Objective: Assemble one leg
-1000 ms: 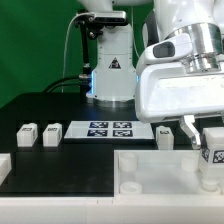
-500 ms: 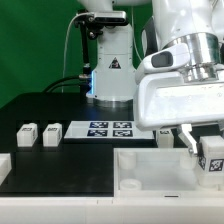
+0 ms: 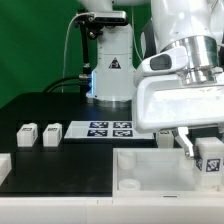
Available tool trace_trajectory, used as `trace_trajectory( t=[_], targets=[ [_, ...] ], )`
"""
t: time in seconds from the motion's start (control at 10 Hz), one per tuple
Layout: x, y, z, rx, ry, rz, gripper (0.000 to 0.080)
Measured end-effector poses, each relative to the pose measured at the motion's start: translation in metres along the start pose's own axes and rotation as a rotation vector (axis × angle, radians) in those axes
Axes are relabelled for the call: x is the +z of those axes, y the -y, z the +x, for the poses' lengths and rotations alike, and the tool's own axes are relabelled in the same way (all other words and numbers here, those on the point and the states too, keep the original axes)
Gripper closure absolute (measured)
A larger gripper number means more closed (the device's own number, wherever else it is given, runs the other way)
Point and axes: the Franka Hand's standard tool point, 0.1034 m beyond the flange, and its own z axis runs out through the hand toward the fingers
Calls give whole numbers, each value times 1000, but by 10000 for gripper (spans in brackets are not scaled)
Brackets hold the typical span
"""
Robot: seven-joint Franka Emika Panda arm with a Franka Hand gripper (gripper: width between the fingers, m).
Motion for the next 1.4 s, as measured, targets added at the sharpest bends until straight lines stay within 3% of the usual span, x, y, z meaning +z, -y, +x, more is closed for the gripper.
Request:
trace_trajectory(
  t=[0.1,0.2,0.3,0.9,1.1,1.4],
  targets=[
    [0,0,0,0,0,0,309],
    [0,0,0,0,1,0,202],
    [0,0,-1,-1,1,0,161],
    [0,0,-1,-2,3,0,151],
    [-9,-5,9,-5,20,-1,151],
    [-9,-11,17,0,83,4,151]
  ],
)
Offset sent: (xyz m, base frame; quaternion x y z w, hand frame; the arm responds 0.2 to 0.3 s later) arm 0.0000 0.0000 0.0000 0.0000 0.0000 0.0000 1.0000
